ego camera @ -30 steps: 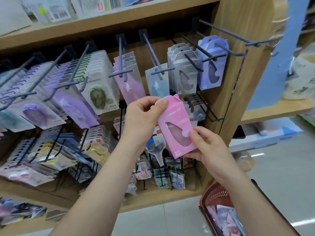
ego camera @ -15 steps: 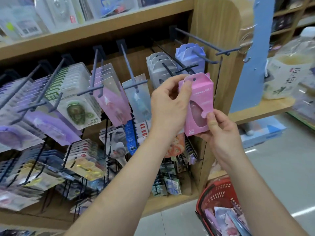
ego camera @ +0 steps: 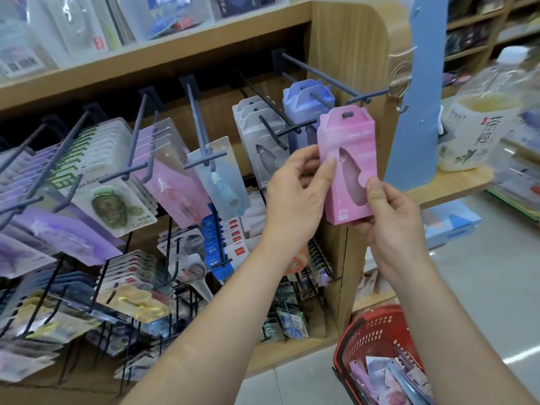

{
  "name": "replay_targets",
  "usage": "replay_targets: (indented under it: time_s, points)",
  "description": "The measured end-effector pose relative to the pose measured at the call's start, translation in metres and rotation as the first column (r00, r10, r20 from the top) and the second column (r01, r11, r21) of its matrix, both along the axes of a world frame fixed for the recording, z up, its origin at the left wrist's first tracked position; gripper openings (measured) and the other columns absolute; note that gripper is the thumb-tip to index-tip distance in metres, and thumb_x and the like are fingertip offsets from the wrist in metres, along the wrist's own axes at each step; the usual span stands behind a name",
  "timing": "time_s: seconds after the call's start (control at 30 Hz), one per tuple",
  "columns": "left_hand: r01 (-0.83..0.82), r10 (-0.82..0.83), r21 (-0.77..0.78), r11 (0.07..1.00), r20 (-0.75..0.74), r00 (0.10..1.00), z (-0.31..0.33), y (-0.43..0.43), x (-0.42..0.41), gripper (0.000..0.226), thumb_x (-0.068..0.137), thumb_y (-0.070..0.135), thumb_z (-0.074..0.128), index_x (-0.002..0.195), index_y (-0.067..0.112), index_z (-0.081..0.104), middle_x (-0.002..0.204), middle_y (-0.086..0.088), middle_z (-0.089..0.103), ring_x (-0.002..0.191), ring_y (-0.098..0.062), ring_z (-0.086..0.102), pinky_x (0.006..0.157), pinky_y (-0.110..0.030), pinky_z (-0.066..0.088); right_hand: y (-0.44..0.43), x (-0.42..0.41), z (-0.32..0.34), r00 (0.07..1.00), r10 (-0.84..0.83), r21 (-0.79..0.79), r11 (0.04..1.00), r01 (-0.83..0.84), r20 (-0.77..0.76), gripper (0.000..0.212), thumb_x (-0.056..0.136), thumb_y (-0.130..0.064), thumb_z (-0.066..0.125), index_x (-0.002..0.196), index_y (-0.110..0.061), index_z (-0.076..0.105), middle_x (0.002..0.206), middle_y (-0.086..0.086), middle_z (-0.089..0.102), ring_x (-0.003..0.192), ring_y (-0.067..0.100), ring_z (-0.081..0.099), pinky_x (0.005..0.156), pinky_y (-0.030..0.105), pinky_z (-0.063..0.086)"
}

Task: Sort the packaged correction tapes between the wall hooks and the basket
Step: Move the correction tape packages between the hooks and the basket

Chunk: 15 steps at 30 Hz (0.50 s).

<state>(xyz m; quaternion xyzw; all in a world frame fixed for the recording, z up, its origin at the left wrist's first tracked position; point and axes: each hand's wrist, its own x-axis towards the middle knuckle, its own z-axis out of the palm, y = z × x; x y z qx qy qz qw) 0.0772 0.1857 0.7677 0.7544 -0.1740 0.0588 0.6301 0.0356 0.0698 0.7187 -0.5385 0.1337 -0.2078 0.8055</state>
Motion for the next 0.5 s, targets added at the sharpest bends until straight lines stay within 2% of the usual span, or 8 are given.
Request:
replay_targets:
  time_s: [0.13,0.23,0.3,0.4,0.5]
  points:
    - [-0.029,0.025,-0.053,0.998,-0.082,0.996,0.002,0.000,0.007,0.015,0.098,0.022,0.060,0.111,0.019,0.063,0.096,-0.006,0.074,0.088,-0.023,0.071,0.080,-0.051,0.058,-0.003,0.001,0.008,0.997,0.007,-0.092,0.996,-0.013,-0.072,0.021,0.098,-0.035,0.057,0.093,-0.019,0.070,0.084,-0.002,0.073,0.070,0.013,0.069,0.054,0.024,0.056]
    - [0.070,-0.071,-0.015,0.997,-0.158,0.985,0.009,0.004,0.006,0.018,0.100,0.019,0.056,0.117,0.016,0.062,0.096,-0.010,0.075,0.082,-0.022,0.071,0.074,-0.043,0.060,-0.007,0.005,0.016,0.994,-0.003,-0.168,0.986,-0.016,-0.109,0.026,0.098,-0.039,0.057,0.088,-0.018,0.068,0.066,-0.004,0.067,0.049,0.012,0.059,0.044,0.020,0.046]
    - [0.176,-0.151,0.070,0.982,-0.271,0.951,0.009,0.010,0.004,0.023,0.101,0.021,0.053,0.123,0.018,0.057,0.096,-0.011,0.075,0.077,-0.021,0.073,0.068,-0.036,0.061,-0.008,0.010,0.021,0.993,-0.031,-0.184,0.983,0.010,-0.114,0.027,0.097,-0.039,0.060,0.087,-0.016,0.068,0.061,-0.004,0.064,0.044,0.011,0.053,0.043,0.020,0.043]
    - [0.164,-0.116,0.107,0.981,-0.357,0.927,0.004,0.014,0.006,0.028,0.102,0.026,0.051,0.126,0.012,0.054,0.096,-0.012,0.073,0.063,-0.019,0.072,0.057,-0.026,0.058,-0.003,0.018,0.024,0.990,-0.024,-0.066,0.998,0.015,-0.142,0.024,0.092,-0.036,0.069,0.091,-0.011,0.068,0.076,0.005,0.070,0.051,0.015,0.060,0.051,0.023,0.052]
    - [0.023,0.002,0.070,0.997,-0.335,0.942,0.002,0.006,0.020,0.030,0.102,0.024,0.052,0.123,0.004,0.056,0.083,-0.010,0.070,0.056,-0.014,0.068,0.055,-0.024,0.057,0.002,0.024,0.027,0.993,0.027,0.202,0.979,-0.004,-0.114,0.009,0.095,-0.016,0.066,0.090,-0.008,0.067,0.084,0.012,0.071,0.063,0.017,0.068,0.063,0.023,0.058]
